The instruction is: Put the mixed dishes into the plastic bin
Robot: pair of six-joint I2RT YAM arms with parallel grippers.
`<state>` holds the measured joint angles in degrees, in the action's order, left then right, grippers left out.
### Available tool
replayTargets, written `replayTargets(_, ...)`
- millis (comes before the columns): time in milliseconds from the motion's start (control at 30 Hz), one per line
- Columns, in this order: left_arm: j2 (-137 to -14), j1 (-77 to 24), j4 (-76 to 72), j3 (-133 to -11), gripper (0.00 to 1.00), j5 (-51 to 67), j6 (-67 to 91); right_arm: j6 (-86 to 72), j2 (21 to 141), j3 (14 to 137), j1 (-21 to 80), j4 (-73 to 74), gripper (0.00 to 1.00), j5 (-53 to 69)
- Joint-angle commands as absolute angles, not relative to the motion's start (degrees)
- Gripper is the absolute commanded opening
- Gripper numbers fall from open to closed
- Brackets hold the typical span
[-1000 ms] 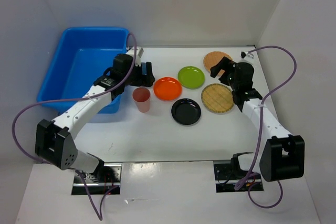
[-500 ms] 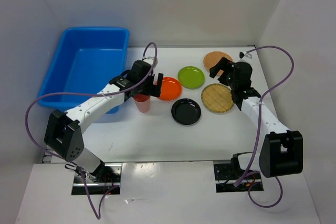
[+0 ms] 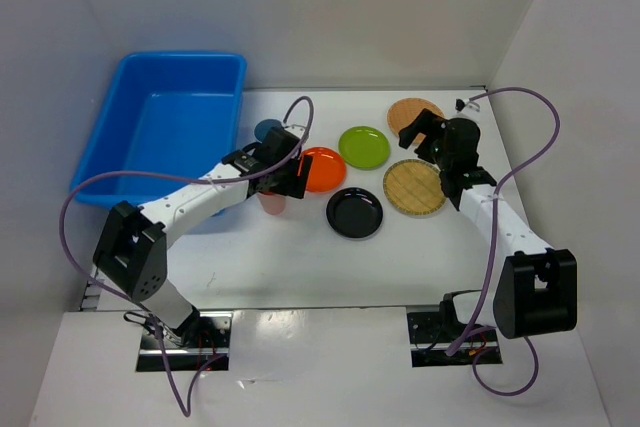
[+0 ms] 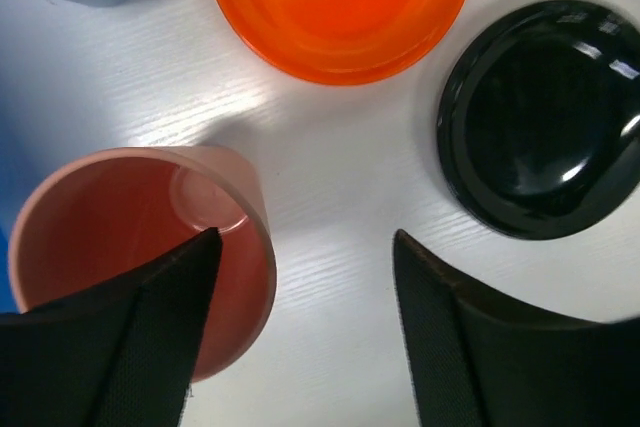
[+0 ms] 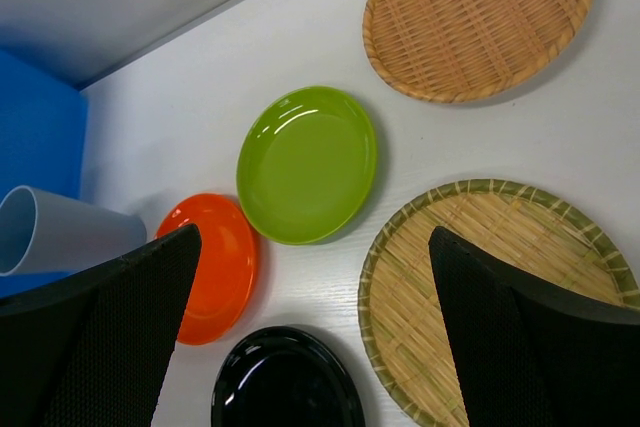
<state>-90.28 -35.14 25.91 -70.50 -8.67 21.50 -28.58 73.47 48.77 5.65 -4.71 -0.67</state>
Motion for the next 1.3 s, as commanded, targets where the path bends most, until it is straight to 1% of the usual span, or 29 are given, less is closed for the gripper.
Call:
replayTargets(0,-92.37,-36.21,27.69,-71.45,0.74,-9.57,22.24,-28.12,73.56,50.89,6.59,-7.65,1.0,-1.23)
replayTargets(33,-93.07,-36.21,28.21,-71.46,0.64,-10.1,22.24,-28.12,73.56,50.89,6.59,-7.65,1.0,-1.23)
replayTargets(133,-93.69,-36.21,28.74,-71.98,0.5,-10.63,22.76,-28.65,73.56,50.36,6.59,-7.65,1.0,-1.23)
replayTargets(167,-93.69,-36.21,28.74,-71.98,0.34,-10.63,22.76,-28.65,73.56,50.36,6.59,-7.65,1.0,-1.23)
replayTargets(233,-94.22,-36.21,29.44,-72.5,0.12,-11.16,22.76,-28.65,73.56,50.36,6.59,-7.65,1.0,-1.23)
replayTargets(267,-94.22,-36.21,29.44,-72.51,0.03,-11.16,23.37,-28.65,73.56,50.36,6.59,-7.65,1.0,-1.23)
replayTargets(300,-94.22,-36.73,30.75,-73.21,0.0,-11.86,23.38,-28.65,73.56,50.36,6.59,-7.65,1.0,-1.23)
replayTargets(367,-92.73,-36.74,31.9,-73.82,0.0,-12.91,23.38,-28.65,73.56,50.36,6.59,-7.65,1.0,-1.23)
replayTargets(467,-87.21,-37.27,33.31,-76.11,0.0,-13.97,23.38,-28.65,73.04,50.36,6.59,-7.65,1.0,0.25)
replayTargets(533,-80.97,-37.27,34.45,-78.12,0.0,-13.97,22.76,-28.65,73.04,50.36,6.59,-8.17,1.0,1.13)
replayTargets(567,-76.86,-37.27,34.45,-80.57,0.0,-13.97,21.81,-28.13,72.52,50.36,6.59,-8.17,1.0,1.66)
replayTargets(700,-70.32,-34.02,35.85,-87.09,0.0,-14.49,18.46,-28.12,72.51,50.36,7.9,-8.17,1.0,2.98)
replayTargets(867,-69.7,-29.28,41.03,-90.62,0.0,-29.05,19.15,-28.12,71.46,50.36,9.32,-8.7,1.0,3.52)
replayTargets(967,-72.05,-22.87,42.09,-90.01,0.0,-31.38,19.78,-28.12,71.46,50.36,9.32,-9.31,1.0,3.52)
replayTargets(1033,-73.99,-18.48,41.49,-88.34,0.0,-28.4,19.17,-28.65,71.46,50.89,9.84,-9.32,1.0,4.83)
replayTargets(1067,-74.79,-13.85,41.48,-87.72,0.0,-26.65,19.16,-28.65,71.46,51.85,9.84,-9.32,1.0,4.83)
replayTargets(1100,-75.58,-11.62,40.53,-86.58,0.0,-21.85,19.16,-28.65,72.06,52.38,10.71,-9.32,1.0,4.83)
replayTargets(1167,-77.86,-6.1,38.15,-85.26,0.0,-16.99,18.46,-28.65,73.21,53.78,12.47,-9.32,1.0,4.83)
replayTargets(1200,-78.92,-5.02,38.14,-85.25,0.0,-14.27,18.46,-28.65,73.21,53.79,13.18,-9.32,1.0,4.83)
replayTargets(1267,-82.87,-3.44,38.75,-85.25,0.0,-13.71,17.93,-28.13,73.74,54.31,14.23,-9.32,1.0,3.7)
